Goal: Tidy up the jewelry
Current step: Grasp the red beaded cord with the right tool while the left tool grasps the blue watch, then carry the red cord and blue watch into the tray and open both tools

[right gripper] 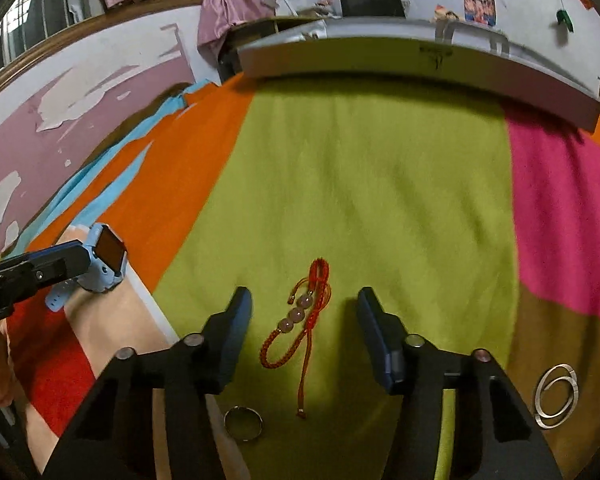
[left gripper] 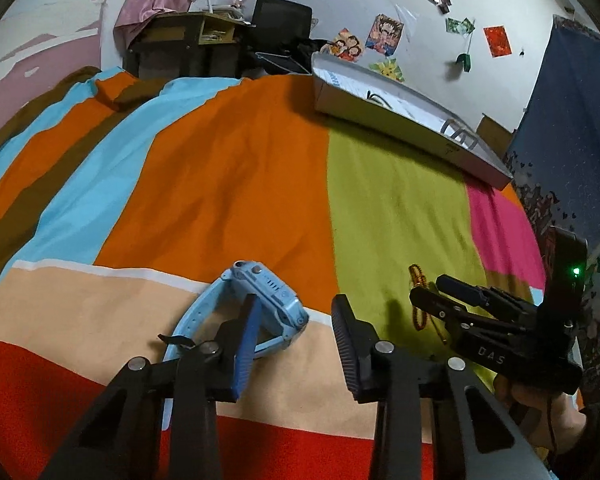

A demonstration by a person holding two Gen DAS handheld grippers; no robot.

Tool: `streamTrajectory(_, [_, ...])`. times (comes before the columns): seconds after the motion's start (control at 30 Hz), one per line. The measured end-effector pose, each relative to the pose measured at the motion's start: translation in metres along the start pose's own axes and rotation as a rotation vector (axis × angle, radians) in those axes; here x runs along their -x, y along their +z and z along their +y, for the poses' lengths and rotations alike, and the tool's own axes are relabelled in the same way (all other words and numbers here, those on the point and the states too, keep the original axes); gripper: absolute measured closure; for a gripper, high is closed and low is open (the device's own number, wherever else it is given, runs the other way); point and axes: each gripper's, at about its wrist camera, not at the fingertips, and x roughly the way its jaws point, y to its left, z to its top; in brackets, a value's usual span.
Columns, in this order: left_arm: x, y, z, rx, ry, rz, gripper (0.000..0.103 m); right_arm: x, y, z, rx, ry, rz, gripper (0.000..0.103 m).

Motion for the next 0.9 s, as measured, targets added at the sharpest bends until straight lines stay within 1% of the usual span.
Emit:
streamTrajectory(0.03, [-0.002, 0.001, 0.001, 0.004, 0.003, 0.007, 0.068, -0.002, -0.002, 0.001, -0.002, 0.001, 0.004, 0.063])
streamTrajectory(0.13, [-0.007, 0.001, 0.004, 0.021, 0.018, 0.030, 0.075, -0.010, -0.005, 0.008, 0.000, 0.004, 0.017, 0.071])
streamTrajectory(0.17, [-0.009, 0.001, 0.005, 0.027, 0.018, 0.040, 0.075, -0.013, -0.006, 0.011, 0.006, 0.004, 0.017, 0.072])
streamTrajectory(0.23, [-0.009, 0.000, 0.007, 0.032, 0.014, 0.043, 0.075, -0.014, -0.008, 0.017, 0.010, 0.013, 0.021, 0.082])
streamTrajectory(0.37, [-0.009, -0.001, 0.006, 0.025, 0.016, 0.048, 0.076, -0.018, -0.010, 0.023, 0.006, 0.015, 0.034, 0.090])
streamTrajectory(0.4, [-0.009, -0.002, 0.007, 0.026, 0.015, 0.048, 0.077, -0.018, -0.010, 0.023, 0.008, 0.015, 0.036, 0.094])
streamTrajectory(0.63, [-0.008, -0.003, 0.009, 0.033, 0.010, 0.047, 0.080, -0.012, -0.013, 0.025, -0.002, 0.028, 0.023, 0.096])
streamTrajectory(0.83, [-0.011, -0.004, 0.008, 0.017, 0.022, 0.050, 0.078, -0.011, -0.017, 0.018, -0.016, 0.033, 0.023, 0.096])
streamTrajectory(0.9, [-0.016, -0.005, 0.009, 0.022, 0.025, 0.066, 0.077, -0.011, -0.018, 0.018, -0.016, 0.033, 0.024, 0.096])
